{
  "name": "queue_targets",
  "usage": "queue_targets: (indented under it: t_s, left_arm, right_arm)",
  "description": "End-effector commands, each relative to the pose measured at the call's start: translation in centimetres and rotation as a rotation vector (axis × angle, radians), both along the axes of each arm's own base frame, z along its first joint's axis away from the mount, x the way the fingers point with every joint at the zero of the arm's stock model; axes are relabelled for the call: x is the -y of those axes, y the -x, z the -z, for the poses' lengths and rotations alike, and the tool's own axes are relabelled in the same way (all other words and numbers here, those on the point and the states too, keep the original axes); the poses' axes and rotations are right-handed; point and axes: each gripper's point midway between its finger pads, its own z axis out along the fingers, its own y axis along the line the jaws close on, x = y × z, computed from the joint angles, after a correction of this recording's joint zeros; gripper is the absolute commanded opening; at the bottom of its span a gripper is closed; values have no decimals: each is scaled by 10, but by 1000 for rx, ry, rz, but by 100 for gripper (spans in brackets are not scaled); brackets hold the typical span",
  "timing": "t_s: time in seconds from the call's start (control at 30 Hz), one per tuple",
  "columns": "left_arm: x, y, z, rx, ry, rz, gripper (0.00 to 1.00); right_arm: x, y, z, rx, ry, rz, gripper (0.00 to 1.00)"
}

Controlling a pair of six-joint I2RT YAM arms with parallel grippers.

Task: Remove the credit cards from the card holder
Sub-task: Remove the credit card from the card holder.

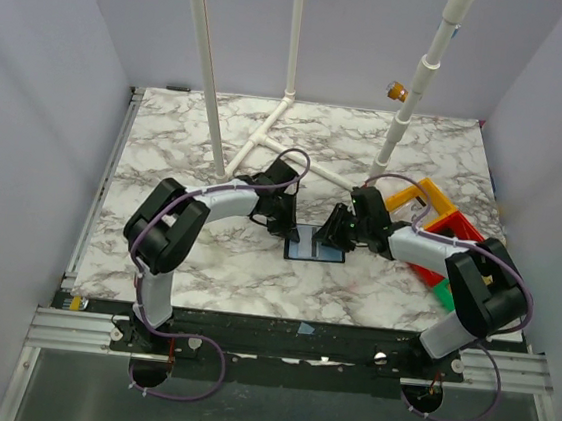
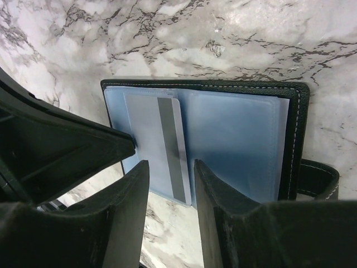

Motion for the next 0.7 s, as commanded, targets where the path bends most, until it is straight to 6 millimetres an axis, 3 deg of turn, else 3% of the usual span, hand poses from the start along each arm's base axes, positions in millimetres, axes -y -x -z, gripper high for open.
queue_targets:
  t_s: [0.0,0.67]
  left_arm:
    - [5,-3,5,-11,-2,17,0]
    - [7,3,22,-60,-39,17,0]
  right_arm:
    - [0,0,5,-9,-24,-8,41]
    - [1,6,6,-65,-254,-1,27]
